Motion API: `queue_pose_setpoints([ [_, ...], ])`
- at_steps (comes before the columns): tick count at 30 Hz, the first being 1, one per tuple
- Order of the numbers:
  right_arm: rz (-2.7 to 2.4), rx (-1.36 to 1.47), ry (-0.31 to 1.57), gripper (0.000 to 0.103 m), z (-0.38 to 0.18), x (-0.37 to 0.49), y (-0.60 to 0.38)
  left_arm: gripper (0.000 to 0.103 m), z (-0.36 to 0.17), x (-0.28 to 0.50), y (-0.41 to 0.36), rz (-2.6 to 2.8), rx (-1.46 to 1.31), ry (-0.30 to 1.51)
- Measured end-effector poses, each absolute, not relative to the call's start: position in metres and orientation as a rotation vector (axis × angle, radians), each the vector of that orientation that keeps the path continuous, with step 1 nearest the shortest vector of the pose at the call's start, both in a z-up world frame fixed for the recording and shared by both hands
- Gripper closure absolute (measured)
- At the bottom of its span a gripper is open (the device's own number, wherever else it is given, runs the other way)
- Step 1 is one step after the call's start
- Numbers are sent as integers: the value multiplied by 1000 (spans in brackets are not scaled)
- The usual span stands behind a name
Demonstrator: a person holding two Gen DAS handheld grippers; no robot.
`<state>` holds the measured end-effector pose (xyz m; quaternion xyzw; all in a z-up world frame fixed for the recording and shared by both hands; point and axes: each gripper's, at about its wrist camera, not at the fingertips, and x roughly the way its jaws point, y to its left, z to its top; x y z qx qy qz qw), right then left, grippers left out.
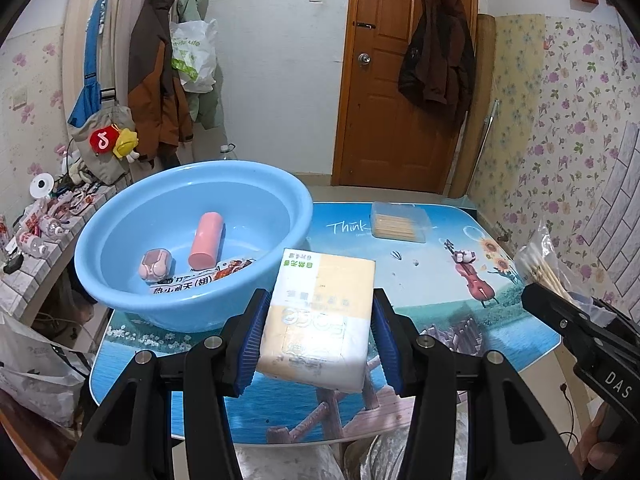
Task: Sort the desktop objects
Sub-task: 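Lift and carry the tissue pack and swab bag in both grippers over the basin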
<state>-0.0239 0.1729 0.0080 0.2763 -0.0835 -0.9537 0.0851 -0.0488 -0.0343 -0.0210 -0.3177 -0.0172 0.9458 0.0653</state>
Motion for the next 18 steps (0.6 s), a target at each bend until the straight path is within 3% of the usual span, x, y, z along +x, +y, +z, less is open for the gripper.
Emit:
queue_pose_setpoints([
  [9,-2856,798,-243,57,14,-27,175,55,-5,-51,-42,2878,-914,-31],
  [18,-2832,657,-149,57,62,-46,144,55,45,-57,-82,2983,-785,-30],
])
